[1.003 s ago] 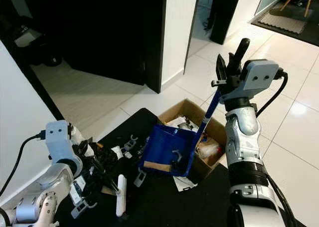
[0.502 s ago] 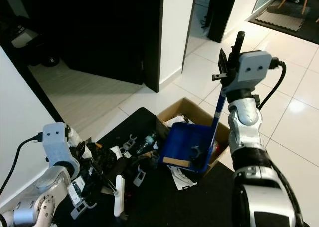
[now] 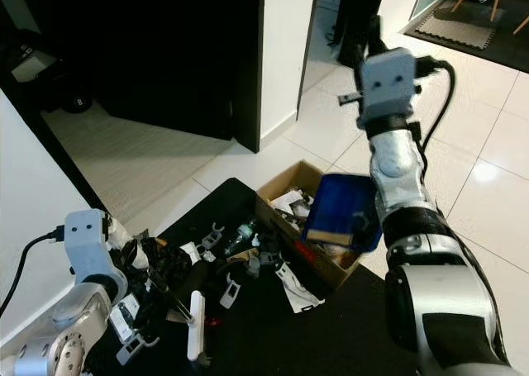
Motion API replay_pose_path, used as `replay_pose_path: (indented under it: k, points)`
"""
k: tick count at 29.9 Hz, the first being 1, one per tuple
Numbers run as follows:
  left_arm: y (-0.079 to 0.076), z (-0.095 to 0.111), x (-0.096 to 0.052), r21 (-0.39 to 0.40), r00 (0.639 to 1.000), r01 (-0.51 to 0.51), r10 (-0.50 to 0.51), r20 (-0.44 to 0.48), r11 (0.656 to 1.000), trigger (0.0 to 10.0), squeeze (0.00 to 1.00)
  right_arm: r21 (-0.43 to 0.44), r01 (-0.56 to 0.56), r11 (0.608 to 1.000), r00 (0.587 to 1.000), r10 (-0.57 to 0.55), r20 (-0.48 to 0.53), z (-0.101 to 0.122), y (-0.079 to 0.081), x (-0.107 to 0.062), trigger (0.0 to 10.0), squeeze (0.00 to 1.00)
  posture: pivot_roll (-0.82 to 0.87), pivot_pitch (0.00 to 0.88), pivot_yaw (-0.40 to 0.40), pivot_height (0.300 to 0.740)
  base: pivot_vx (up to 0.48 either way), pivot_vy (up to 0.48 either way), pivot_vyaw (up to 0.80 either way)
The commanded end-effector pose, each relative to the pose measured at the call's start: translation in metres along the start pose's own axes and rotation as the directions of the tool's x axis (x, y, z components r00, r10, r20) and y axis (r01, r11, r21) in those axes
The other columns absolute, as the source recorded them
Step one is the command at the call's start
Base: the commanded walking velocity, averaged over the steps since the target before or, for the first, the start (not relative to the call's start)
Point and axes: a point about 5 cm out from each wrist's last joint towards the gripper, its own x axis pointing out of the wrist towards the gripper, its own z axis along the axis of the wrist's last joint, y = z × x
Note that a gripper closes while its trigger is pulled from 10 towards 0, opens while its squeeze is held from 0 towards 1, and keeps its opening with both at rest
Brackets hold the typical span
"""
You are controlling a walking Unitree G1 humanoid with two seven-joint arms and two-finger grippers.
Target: Sweep floor
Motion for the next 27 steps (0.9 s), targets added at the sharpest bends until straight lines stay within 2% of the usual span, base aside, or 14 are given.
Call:
replay_pose_path:
  k: [1,4,5,6,10,12,13,16,23,27]
  points:
    - [0.011,-0.003,-0.005,0.027,0.999,-0.034,0.034,-0.02,0.999,10.0,0.0,-0.056,-0.037,0.998,0.996,0.041,0.082,0.012,0.004,0.006,10.0,0.0,0.19,0.223,0.036,0.74,0.0,0.0,0.0]
    - [0.013,-0.003,-0.008,0.029,0.999,-0.04,0.04,-0.018,0.999,10.0,0.0,-0.132,-0.119,0.984,0.985,0.134,0.108,0.016,0.02,0.007,10.0,0.0,0.19,0.226,0.034,0.74,0.0,0.0,0.0]
    - [0.013,-0.003,-0.008,0.029,0.999,-0.04,0.04,-0.018,0.999,10.0,0.0,-0.132,-0.119,0.984,0.985,0.134,0.108,0.016,0.02,0.007,10.0,0.0,0.19,0.226,0.034,0.74,0.0,0.0,0.0]
    - [0.014,-0.004,-0.01,0.03,0.999,-0.044,0.044,-0.017,0.999,10.0,0.0,-0.182,-0.166,0.969,0.975,0.189,0.118,0.017,0.029,0.006,10.0,0.0,0.2,0.229,0.031,0.74,0.0,0.0,0.0]
    - [0.015,-0.004,-0.012,0.029,0.999,-0.046,0.046,-0.017,0.999,10.0,0.0,-0.227,-0.208,0.952,0.962,0.24,0.126,0.017,0.037,0.005,10.0,0.0,0.2,0.23,0.029,0.74,0.0,0.0,0.0]
    - [0.015,-0.004,-0.013,0.029,0.999,-0.047,0.047,-0.017,0.998,10.0,0.0,-0.286,-0.261,0.922,0.94,0.31,0.141,0.018,0.049,0.001,10.0,0.0,0.21,0.232,0.028,0.74,0.0,0.0,0.0]
    - [0.015,-0.004,-0.013,0.029,0.999,-0.047,0.047,-0.017,0.998,10.0,0.0,-0.286,-0.261,0.922,0.94,0.31,0.141,0.018,0.049,0.001,10.0,0.0,0.21,0.232,0.028,0.74,0.0,0.0,0.0]
    - [0.015,-0.003,-0.014,0.028,0.999,-0.043,0.043,-0.016,0.999,10.0,0.0,-0.341,-0.315,0.886,0.907,0.387,0.165,0.018,0.063,-0.006,10.0,0.0,0.21,0.233,0.029,0.74,0.0,0.0,0.0]
    - [0.013,-0.003,-0.013,0.026,0.999,-0.035,0.035,-0.015,0.999,10.0,0.0,-0.406,-0.367,0.837,0.859,0.472,0.197,0.018,0.08,-0.016,10.0,0.0,0.2,0.234,0.027,0.74,0.0,0.0,0.0]
    - [0.012,-0.003,-0.013,0.023,0.999,-0.03,0.03,-0.014,0.999,10.0,0.0,-0.404,-0.397,0.824,0.837,0.506,0.209,0.019,0.088,-0.021,10.0,0.0,0.2,0.235,0.024,0.74,0.0,0.0,0.0]
